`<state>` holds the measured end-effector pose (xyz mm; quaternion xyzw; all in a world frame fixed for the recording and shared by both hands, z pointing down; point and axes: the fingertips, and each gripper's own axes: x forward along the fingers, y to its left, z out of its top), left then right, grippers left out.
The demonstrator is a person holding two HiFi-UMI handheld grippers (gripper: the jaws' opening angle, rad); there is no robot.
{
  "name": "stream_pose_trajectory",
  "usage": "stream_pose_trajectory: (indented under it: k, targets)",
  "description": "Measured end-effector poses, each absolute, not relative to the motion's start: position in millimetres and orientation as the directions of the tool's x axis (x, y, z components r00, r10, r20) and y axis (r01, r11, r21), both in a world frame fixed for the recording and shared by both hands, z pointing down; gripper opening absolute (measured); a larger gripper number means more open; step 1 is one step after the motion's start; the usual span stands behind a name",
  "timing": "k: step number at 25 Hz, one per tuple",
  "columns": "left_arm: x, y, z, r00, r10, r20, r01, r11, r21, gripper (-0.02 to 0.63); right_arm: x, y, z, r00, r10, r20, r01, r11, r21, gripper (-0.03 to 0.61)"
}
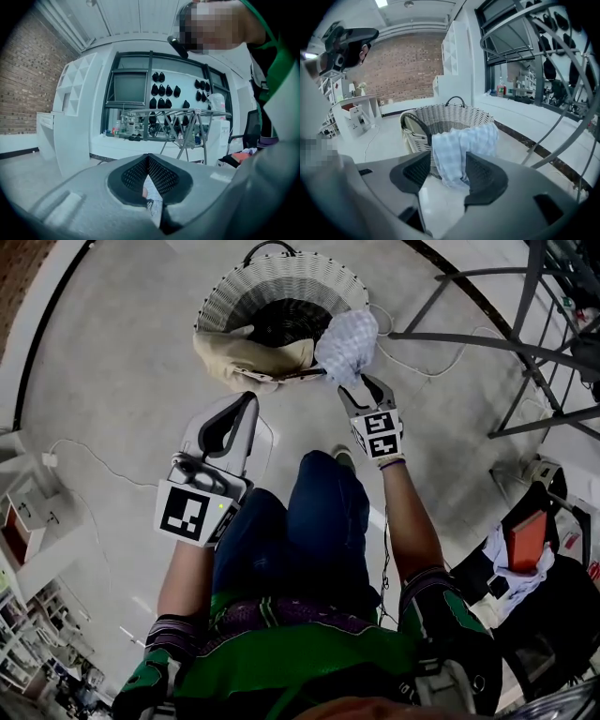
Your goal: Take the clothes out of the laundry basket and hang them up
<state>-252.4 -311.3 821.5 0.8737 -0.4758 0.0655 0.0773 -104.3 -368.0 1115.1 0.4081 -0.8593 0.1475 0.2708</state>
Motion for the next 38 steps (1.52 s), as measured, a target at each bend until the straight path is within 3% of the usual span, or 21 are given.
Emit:
stream_pose_trajectory:
  k: [7,8,10,20,28,38]
  targets:
    - [-257,-315,852,0.533,-0.812,0.237,-0.843,-0.535,0.065,0.017,-112,-391,1149,-0.523,-0.601,0.604,-0.757,0.653,-0.007,0.230]
    - [-258,-317,852,0.532,-0.812,0.239,-0.844,-0.532,0.068,0.017,-112,-393,1148,-0.522,-0.600,0.606,-0.756,0.655,-0.002,0.208]
    - [-260,-319,849,0.527,-0.816,0.236,-0.848,-0.525,0.079,0.017,-113,-393,1142,-0.519,-0.594,0.615,-0.753,0.658,0.000,0.025]
    - [-268,-309,770,0.509,-0.830,0.226,-0.861,-0.492,0.132,0.017,-106,-374,1062,-0.504,-0.557,0.660,-0.744,0.668,-0.004,0.014]
    - [-267,-280,643,0.511,-0.852,0.111,-0.859,-0.504,0.092,0.017,-91,-364,924,-0.507,-0.607,0.612,-0.747,0.664,0.040,0.014]
    - [-281,-211,529,0.497,-0.862,0.100,-0.868,-0.491,0.076,0.017,-91,-335,755,-0.525,-0.657,0.541,-0.729,0.676,0.114,0.013]
